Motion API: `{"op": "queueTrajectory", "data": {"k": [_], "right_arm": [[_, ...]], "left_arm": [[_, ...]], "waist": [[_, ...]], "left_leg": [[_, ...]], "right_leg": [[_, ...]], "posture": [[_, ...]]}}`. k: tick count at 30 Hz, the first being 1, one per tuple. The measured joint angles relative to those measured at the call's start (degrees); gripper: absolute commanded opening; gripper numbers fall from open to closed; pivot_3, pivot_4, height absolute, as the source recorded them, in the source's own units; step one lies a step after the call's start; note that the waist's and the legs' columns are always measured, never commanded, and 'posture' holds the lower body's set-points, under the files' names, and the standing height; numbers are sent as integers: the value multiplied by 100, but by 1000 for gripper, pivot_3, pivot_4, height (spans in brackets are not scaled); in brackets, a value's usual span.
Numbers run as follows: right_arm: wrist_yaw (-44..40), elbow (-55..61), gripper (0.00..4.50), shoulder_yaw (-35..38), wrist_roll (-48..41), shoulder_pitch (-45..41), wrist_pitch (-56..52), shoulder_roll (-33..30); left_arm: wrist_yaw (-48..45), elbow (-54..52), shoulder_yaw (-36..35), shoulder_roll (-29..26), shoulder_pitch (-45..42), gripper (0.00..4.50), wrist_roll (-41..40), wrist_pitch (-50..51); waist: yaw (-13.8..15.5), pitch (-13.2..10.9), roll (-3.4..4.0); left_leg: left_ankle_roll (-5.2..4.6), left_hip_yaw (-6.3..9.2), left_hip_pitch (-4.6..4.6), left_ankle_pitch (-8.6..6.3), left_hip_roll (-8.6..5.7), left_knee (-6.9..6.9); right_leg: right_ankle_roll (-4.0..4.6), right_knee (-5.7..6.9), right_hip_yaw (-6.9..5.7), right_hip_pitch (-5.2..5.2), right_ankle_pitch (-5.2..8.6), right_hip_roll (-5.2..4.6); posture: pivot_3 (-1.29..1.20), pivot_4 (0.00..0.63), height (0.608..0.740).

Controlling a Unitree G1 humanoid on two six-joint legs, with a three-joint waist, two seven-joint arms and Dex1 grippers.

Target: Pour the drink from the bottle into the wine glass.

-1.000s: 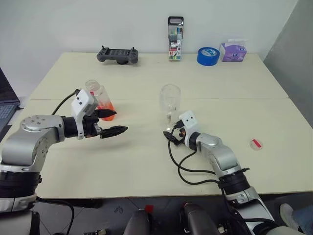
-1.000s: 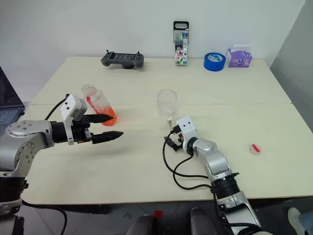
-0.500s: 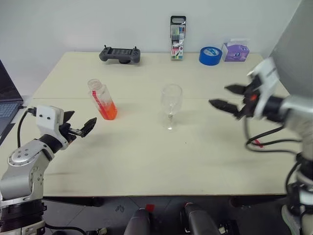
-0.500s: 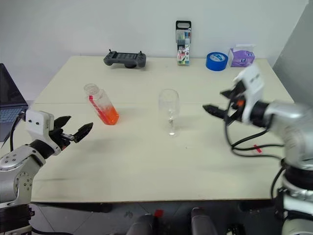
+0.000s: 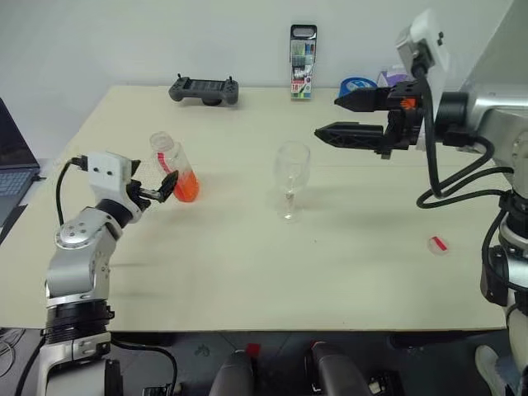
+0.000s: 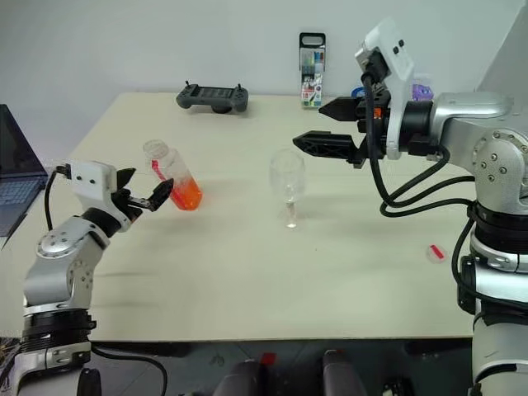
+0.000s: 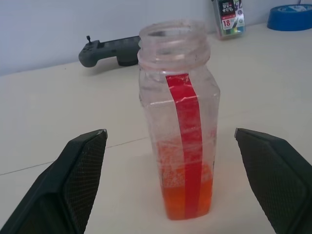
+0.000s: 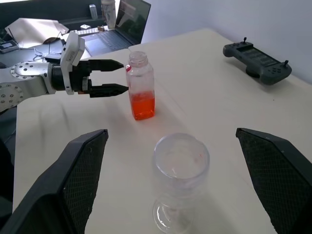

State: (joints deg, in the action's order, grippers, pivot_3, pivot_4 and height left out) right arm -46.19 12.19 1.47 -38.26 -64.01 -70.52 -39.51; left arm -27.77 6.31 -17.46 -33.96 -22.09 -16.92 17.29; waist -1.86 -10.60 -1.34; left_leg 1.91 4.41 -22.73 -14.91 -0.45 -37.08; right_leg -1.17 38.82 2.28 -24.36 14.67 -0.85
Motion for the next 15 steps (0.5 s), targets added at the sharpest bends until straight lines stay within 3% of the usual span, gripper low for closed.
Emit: {"op": "queueTrajectory", "data": {"k": [15], "right_arm": [[79, 148, 4483, -265, -32, -10, 177, 44]], "left_arm": [[83, 1120, 237, 343, -864, 4500, 156, -509]], "waist": [[9, 0, 0]], "left_leg": [[0, 7, -4, 1, -6, -12]], "right_leg": [[0, 10, -15, 0, -1, -4]], "posture": [[0, 150, 740]]}}
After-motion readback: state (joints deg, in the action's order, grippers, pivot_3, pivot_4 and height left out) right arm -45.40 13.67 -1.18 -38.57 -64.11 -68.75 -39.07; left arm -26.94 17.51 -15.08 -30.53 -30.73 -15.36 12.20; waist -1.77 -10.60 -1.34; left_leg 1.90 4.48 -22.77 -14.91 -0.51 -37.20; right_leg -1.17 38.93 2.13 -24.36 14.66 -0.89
